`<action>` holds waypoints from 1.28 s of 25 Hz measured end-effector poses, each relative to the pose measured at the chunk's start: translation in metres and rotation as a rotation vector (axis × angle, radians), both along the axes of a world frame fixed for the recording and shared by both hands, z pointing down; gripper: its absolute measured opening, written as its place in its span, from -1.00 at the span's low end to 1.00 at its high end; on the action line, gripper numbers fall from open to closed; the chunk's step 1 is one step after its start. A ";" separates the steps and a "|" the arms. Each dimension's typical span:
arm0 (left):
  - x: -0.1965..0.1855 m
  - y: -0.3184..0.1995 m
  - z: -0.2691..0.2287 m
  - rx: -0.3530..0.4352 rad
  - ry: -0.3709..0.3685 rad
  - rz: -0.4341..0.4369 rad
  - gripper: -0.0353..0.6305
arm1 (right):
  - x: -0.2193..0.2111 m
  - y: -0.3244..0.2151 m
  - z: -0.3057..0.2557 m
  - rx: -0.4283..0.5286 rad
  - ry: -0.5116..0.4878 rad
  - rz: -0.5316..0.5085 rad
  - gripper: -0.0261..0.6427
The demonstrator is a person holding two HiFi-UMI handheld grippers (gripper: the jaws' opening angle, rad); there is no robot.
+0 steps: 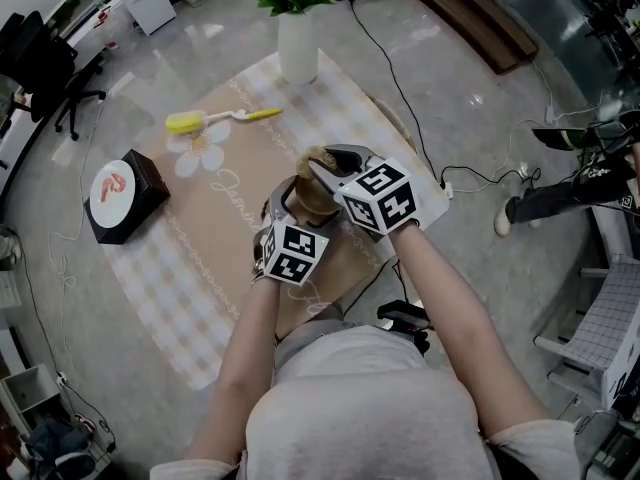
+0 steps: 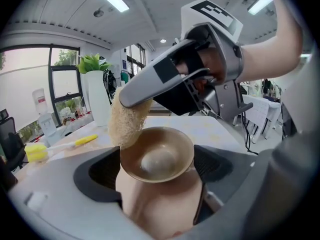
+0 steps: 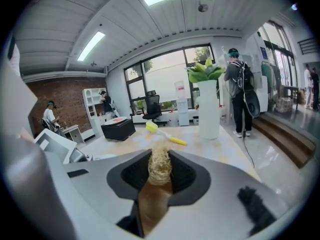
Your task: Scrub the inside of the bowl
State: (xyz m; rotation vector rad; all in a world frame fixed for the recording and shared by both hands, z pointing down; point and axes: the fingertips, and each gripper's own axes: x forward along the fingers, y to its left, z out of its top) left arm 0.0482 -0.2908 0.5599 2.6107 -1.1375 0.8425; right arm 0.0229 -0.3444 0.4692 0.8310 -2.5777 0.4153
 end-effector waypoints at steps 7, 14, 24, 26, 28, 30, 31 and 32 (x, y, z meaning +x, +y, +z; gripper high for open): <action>-0.001 0.001 0.000 0.003 0.000 0.001 0.51 | -0.002 -0.004 0.010 -0.025 0.030 -0.014 -0.63; -0.001 0.001 0.001 0.001 0.001 0.002 0.51 | 0.006 -0.014 0.008 -0.020 0.046 0.013 -0.63; -0.002 0.001 0.002 -0.006 -0.004 0.003 0.51 | 0.035 -0.019 0.009 -0.023 0.084 0.053 -0.63; -0.002 0.001 0.002 -0.007 -0.003 0.003 0.51 | 0.041 -0.018 0.010 -0.024 0.091 0.058 -0.63; -0.002 0.000 0.003 -0.007 -0.002 0.002 0.51 | 0.047 -0.016 0.010 -0.026 0.097 0.062 -0.63; -0.003 0.000 0.003 -0.009 -0.003 0.002 0.51 | 0.052 -0.013 0.011 -0.030 0.105 0.062 -0.63; -0.003 0.000 0.003 -0.009 -0.003 0.002 0.51 | 0.055 -0.011 0.011 -0.031 0.109 0.061 -0.63; -0.003 0.000 0.003 -0.010 -0.002 0.003 0.51 | 0.057 -0.009 0.011 -0.033 0.115 0.059 -0.63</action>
